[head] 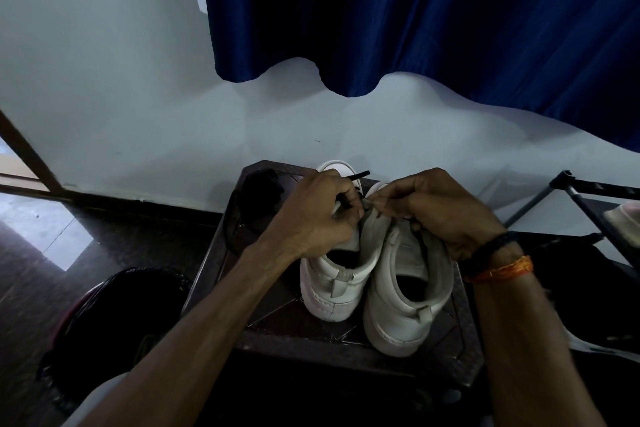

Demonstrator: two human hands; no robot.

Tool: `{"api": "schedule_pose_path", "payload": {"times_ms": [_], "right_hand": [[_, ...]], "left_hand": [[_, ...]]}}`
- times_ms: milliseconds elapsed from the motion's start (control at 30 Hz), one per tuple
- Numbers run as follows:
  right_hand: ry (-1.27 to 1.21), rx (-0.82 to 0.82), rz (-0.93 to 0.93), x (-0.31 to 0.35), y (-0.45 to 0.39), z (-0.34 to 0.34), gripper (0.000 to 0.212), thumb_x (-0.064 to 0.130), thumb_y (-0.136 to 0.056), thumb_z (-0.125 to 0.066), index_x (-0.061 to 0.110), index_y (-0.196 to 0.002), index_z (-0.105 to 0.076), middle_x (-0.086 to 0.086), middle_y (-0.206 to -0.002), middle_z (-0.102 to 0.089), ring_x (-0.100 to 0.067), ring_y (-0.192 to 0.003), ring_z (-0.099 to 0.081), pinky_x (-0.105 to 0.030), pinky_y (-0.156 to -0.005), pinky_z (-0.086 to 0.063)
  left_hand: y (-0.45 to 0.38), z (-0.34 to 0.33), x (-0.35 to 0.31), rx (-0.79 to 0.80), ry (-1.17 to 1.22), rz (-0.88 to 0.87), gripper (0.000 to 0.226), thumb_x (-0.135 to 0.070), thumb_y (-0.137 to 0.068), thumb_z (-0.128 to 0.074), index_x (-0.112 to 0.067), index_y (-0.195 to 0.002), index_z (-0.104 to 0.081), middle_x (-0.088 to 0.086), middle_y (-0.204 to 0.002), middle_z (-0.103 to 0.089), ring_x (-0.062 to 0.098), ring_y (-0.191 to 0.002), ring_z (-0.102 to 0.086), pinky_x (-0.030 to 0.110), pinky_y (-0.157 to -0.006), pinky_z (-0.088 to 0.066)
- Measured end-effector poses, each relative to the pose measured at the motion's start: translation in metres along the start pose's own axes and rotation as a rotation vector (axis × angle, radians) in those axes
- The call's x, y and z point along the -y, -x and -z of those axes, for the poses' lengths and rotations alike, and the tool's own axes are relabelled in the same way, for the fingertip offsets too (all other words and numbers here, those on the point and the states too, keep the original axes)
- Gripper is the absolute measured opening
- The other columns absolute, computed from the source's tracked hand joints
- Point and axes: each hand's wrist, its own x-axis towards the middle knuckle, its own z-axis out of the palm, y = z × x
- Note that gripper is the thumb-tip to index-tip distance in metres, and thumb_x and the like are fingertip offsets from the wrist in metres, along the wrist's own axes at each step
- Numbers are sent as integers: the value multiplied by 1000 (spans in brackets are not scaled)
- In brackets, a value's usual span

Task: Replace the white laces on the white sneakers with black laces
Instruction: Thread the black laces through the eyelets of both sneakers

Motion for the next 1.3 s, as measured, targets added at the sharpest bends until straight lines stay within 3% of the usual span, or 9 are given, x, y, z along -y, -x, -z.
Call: {"api": "schedule_pose_path", "payload": {"times_ms": [167, 367, 600, 800, 867, 967, 1100, 1200, 1300], "right_hand": [[-39, 16, 25, -4, 1, 1, 13, 8, -94, -66, 3, -93, -79, 10, -53, -61, 3, -46, -50, -7, -44, -35], [-19, 38, 54, -6, 2, 3, 21, -11, -88, -62, -1, -97, -78, -7, -82, -74, 5, -55, -59, -6, -51, -41], [112, -31, 116, -17, -7, 0, 10, 6, -81, -79, 15, -84, -81, 0, -83, -78, -15, -84, -73, -40, -92, -58], [285, -114, 81, -21, -11, -6, 21, 13, -80, -69, 32, -80, -78, 12, -82, -75, -11, -87, -70, -36, -82, -56], [162, -146, 59, -20, -12, -6, 23, 6, -83, -62, 23, -76, -75, 9, -78, -75, -10, -78, -65, -33, -72, -51], [-313, -191, 36, -11, -6, 1, 24, 1, -94, -53, 13, -78, -66, -3, -81, -76, -17, -77, -62, -29, -62, -45], [-962, -75, 55, -2, 1, 11, 24, 12, -104, -40, 15, -85, -53, -16, -110, -75, -27, -108, -71, -39, -94, -56], [-1221, -80, 51, -4, 1, 16, 24, 11, -104, -38, 12, -85, -54, -7, -79, -69, -20, -76, -71, -30, -69, -60], [-779, -160, 103, -8, 2, 21, 21, 7, -101, -42, 13, -87, -57, -2, -69, -57, -10, -47, -41, -21, -44, -29]], "left_hand": [[1, -2, -1, -27, -12, 1, 3, -15, -81, -74, -17, -79, -75, -5, -81, -65, 8, -80, -56, 20, -70, -41], [1, -5, 0, -86, -8, 20, 7, -16, -81, -75, -19, -75, -74, -16, -69, -59, -3, -73, -56, 5, -62, -34], [1, -3, 1, -79, 64, 47, 7, -17, -81, -78, -21, -76, -77, -13, -70, -68, 2, -75, -62, 5, -61, -36], [4, -3, 2, -80, 150, 75, 6, -21, -81, -82, -26, -82, -79, -16, -79, -73, -6, -80, -64, 4, -68, -41], [4, -2, 3, -90, 168, 81, 11, -22, -78, -86, -24, -86, -79, -16, -82, -72, -6, -82, -64, 5, -70, -42], [5, 0, 3, -115, 154, 72, 26, -19, -71, -90, -22, -93, -75, -13, -86, -66, -8, -79, -59, 5, -67, -40], [8, -2, 4, -182, 129, 75, 42, -9, -69, -86, -22, -102, -65, -8, -102, -56, -13, -78, -48, 1, -67, -35], [10, -4, 8, -222, 115, 128, 50, -3, -68, -80, -25, -105, -55, -5, -112, -49, 1, -90, -47, 1, -71, -35], [11, -6, 13, -283, 134, 129, 49, -3, -66, -79, -23, -100, -49, -6, -104, -45, 8, -89, -47, 4, -71, -36]]}}
